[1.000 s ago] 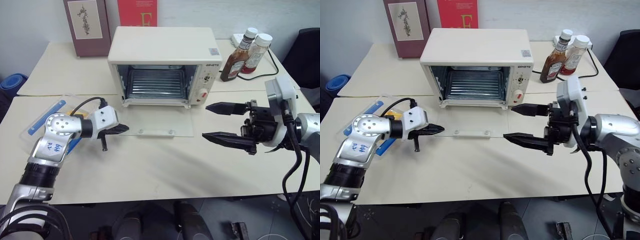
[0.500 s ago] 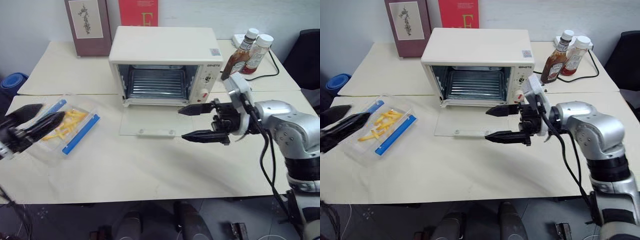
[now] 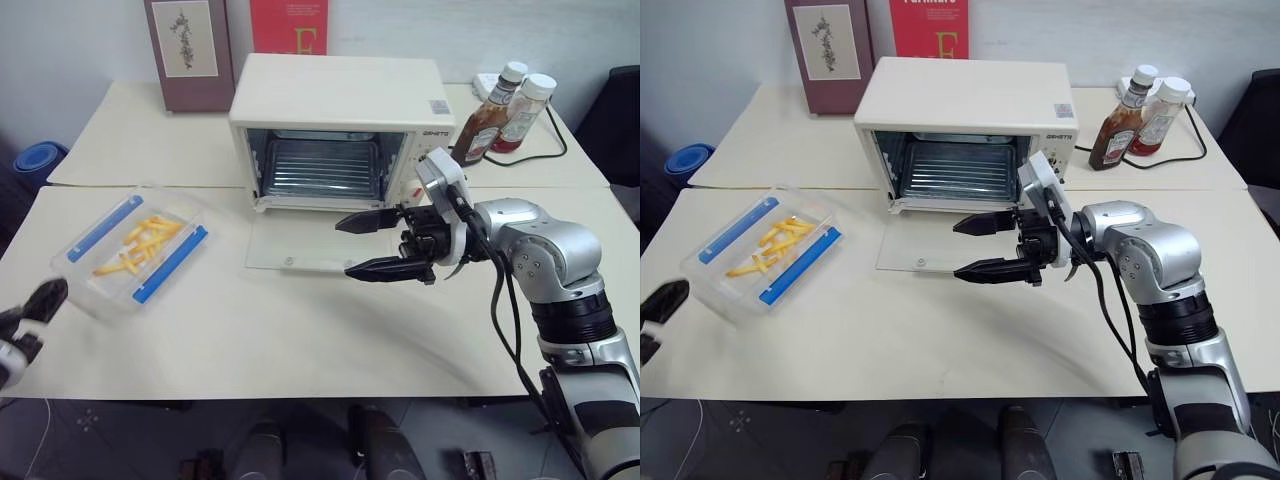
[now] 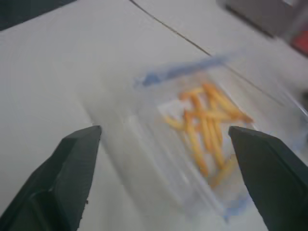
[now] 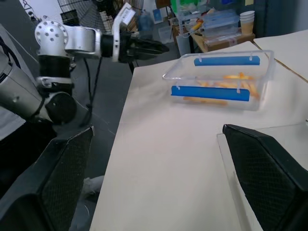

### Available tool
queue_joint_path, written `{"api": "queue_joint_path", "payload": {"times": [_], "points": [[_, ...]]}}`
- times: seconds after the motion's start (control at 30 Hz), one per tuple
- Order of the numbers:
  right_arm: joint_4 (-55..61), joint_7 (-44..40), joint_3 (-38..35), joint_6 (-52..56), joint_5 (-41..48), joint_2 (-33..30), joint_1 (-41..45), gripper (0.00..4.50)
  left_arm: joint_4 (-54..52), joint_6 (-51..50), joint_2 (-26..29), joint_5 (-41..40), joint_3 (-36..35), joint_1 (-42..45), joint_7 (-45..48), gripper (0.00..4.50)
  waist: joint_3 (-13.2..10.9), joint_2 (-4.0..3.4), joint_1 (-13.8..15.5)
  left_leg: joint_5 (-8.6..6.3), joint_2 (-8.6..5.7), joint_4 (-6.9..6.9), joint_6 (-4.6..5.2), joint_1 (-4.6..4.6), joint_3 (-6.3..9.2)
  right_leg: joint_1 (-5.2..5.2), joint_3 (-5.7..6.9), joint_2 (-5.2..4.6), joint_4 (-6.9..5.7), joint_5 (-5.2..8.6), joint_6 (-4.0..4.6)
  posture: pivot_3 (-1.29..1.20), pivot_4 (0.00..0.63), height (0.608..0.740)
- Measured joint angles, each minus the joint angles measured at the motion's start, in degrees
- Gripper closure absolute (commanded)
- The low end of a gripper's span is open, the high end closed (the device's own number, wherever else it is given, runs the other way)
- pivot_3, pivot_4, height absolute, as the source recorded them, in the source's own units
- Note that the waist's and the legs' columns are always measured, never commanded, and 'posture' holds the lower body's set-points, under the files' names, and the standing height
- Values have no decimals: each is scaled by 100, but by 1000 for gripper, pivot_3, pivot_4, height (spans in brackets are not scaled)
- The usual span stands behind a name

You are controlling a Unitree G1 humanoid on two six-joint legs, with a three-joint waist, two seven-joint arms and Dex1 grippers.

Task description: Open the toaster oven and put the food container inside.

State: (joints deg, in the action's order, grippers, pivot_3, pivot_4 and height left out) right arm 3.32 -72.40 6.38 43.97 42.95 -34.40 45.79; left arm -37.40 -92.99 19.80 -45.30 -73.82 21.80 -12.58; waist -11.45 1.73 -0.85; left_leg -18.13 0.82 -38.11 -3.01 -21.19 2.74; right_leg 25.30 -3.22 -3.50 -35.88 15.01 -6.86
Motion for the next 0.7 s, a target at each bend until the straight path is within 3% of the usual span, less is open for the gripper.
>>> {"api": "queue_joint_path", "payload": {"times": [0.13, 0.33, 0.43, 0.6, 0.7], "points": [[333, 254, -223, 268, 221, 20, -275, 0, 23, -3, -649, -63, 10, 515, -1108, 22, 13, 21, -68, -7, 6, 4, -13, -13, -10, 7, -3, 0, 1, 0, -1, 0, 150, 740], [917, 526, -311, 399, 375, 8, -748, 0, 449, -2, -835, -397, 115, 790, -2033, 22, 12, 21, -72, -9, 5, 3, -18, -11, -16, 11, -6, 2, 19, 1, -1, 0, 150, 740], [1076, 639, -497, 445, 464, -34, -812, 0, 703, -2, -771, -541, 154, 1014, -2512, 554, 14, 26, -58, -6, 3, 1, -21, -4, -13, 6, -5, 3, 9, 1, -1, 0, 150, 740], [1191, 719, -692, 442, 502, -153, -937, 0, 1328, -3, -332, -826, 324, 1237, -3084, 2141, 15, 27, -66, -4, 4, 2, -25, -4, -10, 9, -4, 6, 4, 1, -1, 0, 150, 740], [1237, 745, -776, 446, 567, -229, -942, 0, 1552, -2, -139, -890, 394, 1439, -3250, 2750, 15, 27, -60, -4, 2, 2, -25, -4, -10, 8, -5, 4, 5, 1, -1, 0, 150, 740]]}}
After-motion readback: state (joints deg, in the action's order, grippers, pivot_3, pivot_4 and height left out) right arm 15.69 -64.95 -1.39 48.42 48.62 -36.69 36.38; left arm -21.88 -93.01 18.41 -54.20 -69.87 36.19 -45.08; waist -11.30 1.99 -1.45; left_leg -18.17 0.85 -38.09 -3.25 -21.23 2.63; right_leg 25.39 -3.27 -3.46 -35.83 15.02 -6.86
